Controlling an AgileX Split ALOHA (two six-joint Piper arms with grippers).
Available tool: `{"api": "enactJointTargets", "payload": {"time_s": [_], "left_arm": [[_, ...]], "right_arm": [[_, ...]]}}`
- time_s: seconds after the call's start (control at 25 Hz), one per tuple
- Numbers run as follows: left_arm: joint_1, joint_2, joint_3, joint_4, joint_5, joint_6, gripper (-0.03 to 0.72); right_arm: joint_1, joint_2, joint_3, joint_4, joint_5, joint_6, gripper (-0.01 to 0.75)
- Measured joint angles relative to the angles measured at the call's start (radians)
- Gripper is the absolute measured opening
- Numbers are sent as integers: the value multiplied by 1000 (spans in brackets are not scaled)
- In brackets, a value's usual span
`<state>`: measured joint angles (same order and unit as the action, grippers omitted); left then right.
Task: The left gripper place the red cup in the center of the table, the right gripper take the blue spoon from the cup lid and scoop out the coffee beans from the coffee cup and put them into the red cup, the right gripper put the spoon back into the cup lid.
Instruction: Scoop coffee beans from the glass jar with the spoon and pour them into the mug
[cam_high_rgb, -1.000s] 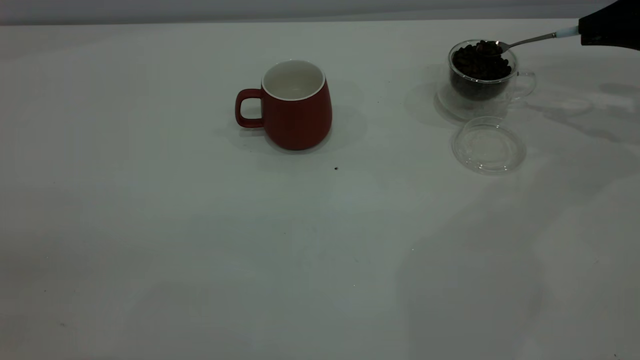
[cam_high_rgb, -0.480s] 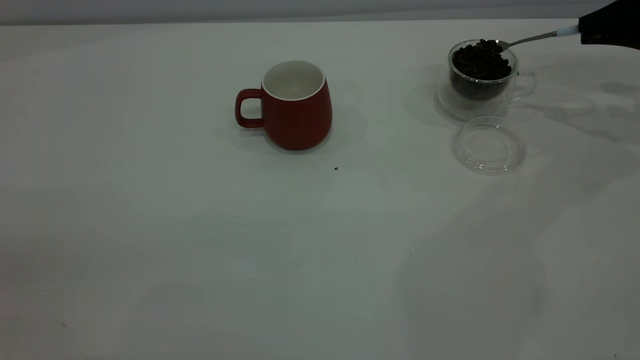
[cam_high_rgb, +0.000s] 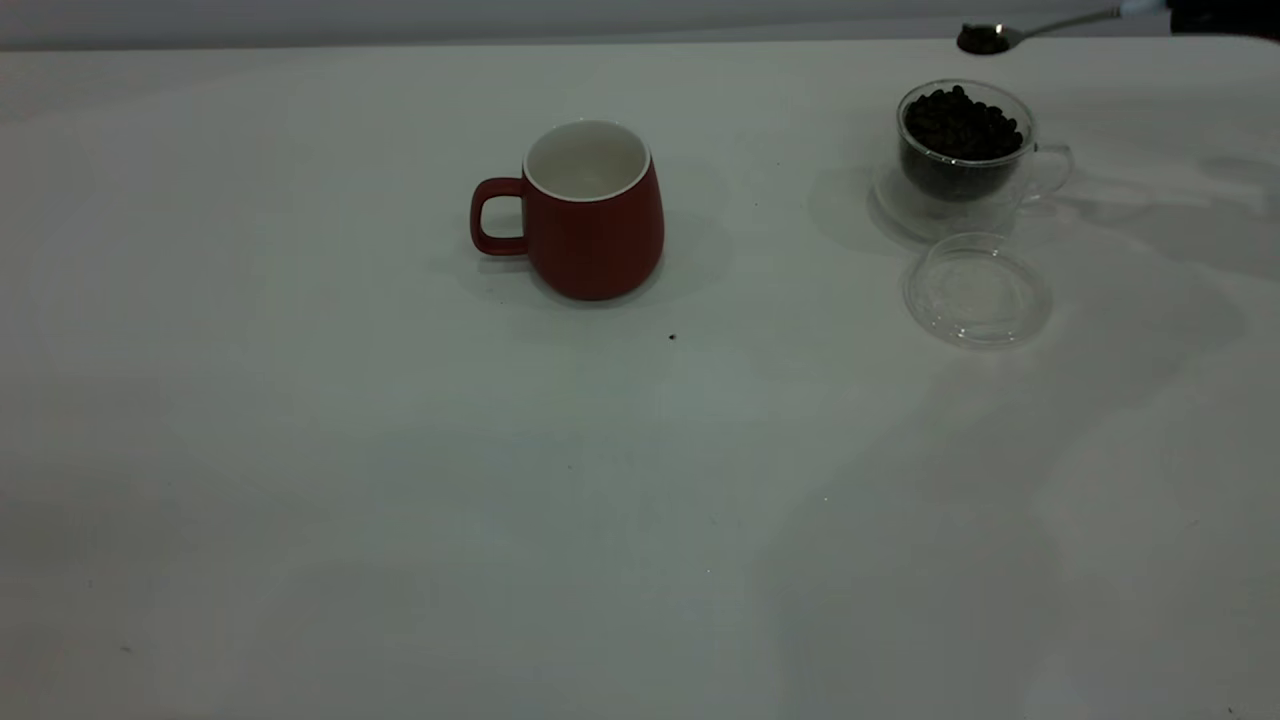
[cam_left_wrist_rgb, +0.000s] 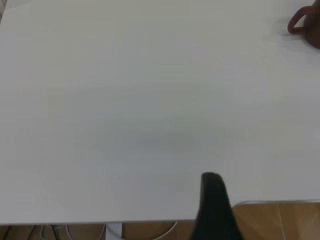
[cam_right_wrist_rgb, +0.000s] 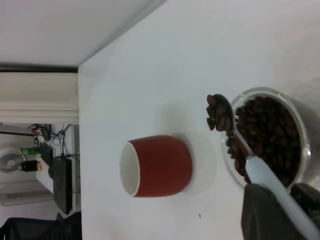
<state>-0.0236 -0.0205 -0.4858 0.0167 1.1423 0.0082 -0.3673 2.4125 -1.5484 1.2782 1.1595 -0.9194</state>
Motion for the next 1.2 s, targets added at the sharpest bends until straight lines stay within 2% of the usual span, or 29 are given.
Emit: {"api": "enactJointTargets", "payload": {"time_s": [0.2,0.44,1.2], "left_arm": [[0,0,0,0,0,0,587],[0,0,0,0,0,0,587],[0,0,0,0,0,-1,587]], "right_arm": [[19,-25,0,-1,0,11,108],[89,-40,0,22,1,15,108],[407,-43,0,120,1,15,107]]}}
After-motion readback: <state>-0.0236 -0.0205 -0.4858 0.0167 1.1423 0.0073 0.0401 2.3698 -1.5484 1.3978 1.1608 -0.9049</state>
